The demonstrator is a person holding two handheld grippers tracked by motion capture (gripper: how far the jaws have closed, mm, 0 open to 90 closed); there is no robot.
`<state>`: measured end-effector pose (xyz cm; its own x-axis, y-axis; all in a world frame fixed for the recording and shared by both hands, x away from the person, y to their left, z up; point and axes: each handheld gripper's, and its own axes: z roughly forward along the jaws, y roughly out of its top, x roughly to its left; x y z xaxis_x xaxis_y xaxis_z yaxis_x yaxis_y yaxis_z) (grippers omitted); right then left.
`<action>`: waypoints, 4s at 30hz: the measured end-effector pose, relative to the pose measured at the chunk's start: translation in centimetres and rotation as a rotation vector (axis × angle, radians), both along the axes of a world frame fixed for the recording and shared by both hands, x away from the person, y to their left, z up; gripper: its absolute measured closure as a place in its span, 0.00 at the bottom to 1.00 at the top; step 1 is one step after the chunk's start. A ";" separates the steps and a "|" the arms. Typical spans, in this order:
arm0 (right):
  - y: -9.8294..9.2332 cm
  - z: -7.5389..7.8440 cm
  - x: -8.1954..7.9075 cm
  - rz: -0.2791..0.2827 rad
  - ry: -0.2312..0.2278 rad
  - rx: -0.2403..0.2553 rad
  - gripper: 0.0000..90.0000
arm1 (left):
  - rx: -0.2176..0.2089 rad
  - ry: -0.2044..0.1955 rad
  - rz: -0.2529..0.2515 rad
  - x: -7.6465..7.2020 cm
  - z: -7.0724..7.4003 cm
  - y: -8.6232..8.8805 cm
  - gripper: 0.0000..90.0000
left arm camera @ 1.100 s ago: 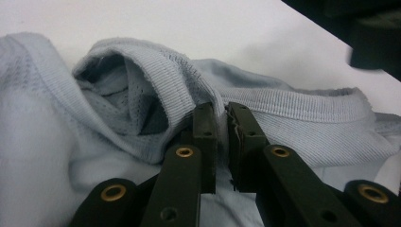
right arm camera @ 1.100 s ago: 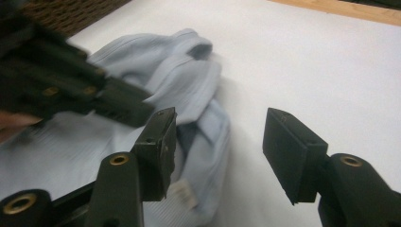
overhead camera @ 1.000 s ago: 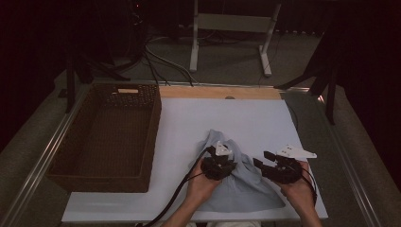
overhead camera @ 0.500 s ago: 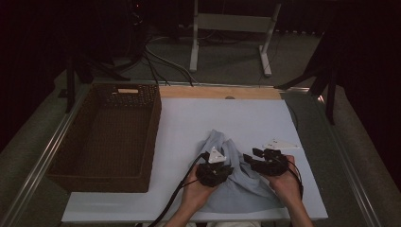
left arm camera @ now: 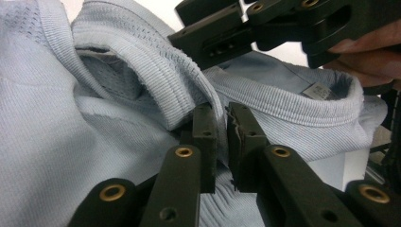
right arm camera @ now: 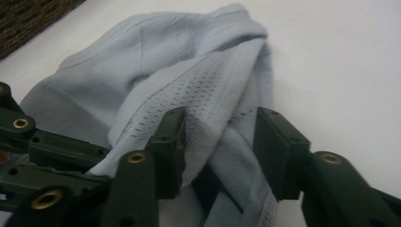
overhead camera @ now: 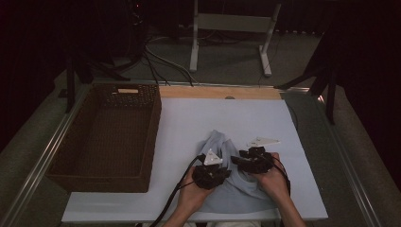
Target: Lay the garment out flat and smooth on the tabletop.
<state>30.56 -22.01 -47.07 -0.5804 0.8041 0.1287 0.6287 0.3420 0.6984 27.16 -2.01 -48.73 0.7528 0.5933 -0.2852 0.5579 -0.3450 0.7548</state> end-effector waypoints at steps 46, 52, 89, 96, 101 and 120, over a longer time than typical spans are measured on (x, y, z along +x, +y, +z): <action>-1.2 0.9 -3.3 0.067 -0.095 0.057 0.70 | -0.117 0.076 0.057 5.0 1.9 0.4 0.96; -2.8 1.8 -2.8 -0.017 -0.139 0.036 0.62 | -0.156 0.021 0.020 4.0 2.9 1.3 0.96; -0.5 3.0 -1.4 0.105 -0.261 -0.012 0.86 | -0.195 -0.053 -0.124 1.9 3.9 1.6 0.94; -0.3 2.9 -1.6 0.097 -0.240 -0.033 1.00 | -0.184 -0.069 -0.102 1.9 3.9 1.8 0.93; -0.7 3.2 -1.6 0.060 -0.232 -0.020 0.89 | -0.178 -0.070 -0.105 1.9 3.8 1.6 0.93; -2.4 4.3 -1.8 -0.030 -0.184 0.152 0.51 | -0.107 -0.108 -0.099 1.4 3.0 0.1 0.93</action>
<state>28.75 -24.41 -42.73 -0.5818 0.8005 0.1440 0.4942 0.2074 0.8442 28.60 -1.87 -45.72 0.8358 0.4852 -0.2569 0.4388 -0.3091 0.8437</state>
